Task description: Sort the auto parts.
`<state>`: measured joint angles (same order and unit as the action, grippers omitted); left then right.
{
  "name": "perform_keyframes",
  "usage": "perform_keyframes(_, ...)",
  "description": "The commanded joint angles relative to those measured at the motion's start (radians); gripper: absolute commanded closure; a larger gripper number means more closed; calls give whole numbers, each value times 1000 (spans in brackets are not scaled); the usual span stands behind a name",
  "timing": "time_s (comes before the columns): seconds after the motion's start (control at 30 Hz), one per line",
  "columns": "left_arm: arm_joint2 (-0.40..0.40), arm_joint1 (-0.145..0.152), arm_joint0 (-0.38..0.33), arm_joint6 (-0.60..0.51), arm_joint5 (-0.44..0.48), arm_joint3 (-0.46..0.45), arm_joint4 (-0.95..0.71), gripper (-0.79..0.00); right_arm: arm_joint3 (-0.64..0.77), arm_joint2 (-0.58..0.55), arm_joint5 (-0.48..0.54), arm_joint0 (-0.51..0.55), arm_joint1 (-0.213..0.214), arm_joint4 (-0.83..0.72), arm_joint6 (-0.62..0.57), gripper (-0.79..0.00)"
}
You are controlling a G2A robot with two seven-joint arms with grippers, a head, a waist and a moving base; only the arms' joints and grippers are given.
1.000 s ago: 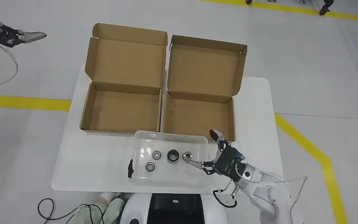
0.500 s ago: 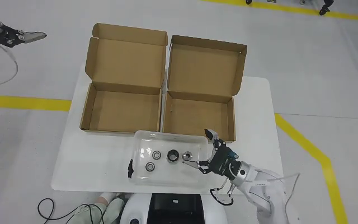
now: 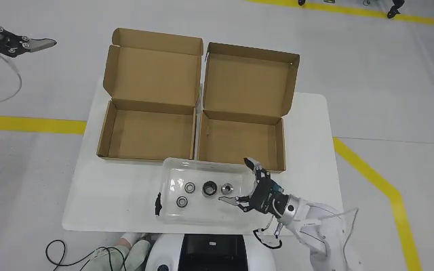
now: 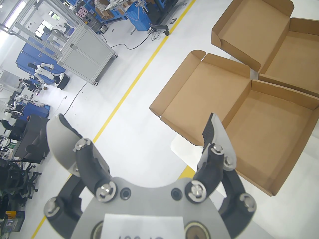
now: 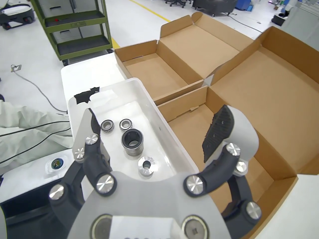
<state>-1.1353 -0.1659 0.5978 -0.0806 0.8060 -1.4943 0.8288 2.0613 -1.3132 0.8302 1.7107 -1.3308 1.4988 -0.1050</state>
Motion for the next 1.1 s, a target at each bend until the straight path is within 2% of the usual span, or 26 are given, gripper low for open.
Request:
perform_keyframes(0.0, 0, 0, 0, 0, 0, 0, 0, -785, -19, 23, 77, -50, 4, -6, -49, -785)
perform_keyframes(0.2, 0, 0, 0, 0, 0, 0, 0, -785, -56, 116, 160, -178, 7, -57, -241, -785)
perform_keyframes(0.33, 0, 0, 0, 0, 0, 0, 0, -785, -40, 172, 141, -226, 7, -53, -372, -785)
perform_keyframes(0.37, 0, 0, 0, 0, 0, 0, 0, -785, -40, 187, 137, -233, 7, -44, -395, -751)
perform_keyframes(0.43, 0, 0, 0, 0, 0, 0, 0, -785, -51, 216, 123, -245, 8, -30, -434, -760)
perform_keyframes(0.63, 0, 0, 0, 0, 0, 0, 0, -785, -86, 257, 74, -272, 10, -15, -497, -671)
perform_keyframes(1.07, 0, 0, 0, 0, 0, 0, 0, -785, -171, 320, 34, -332, 16, -25, -556, -628)
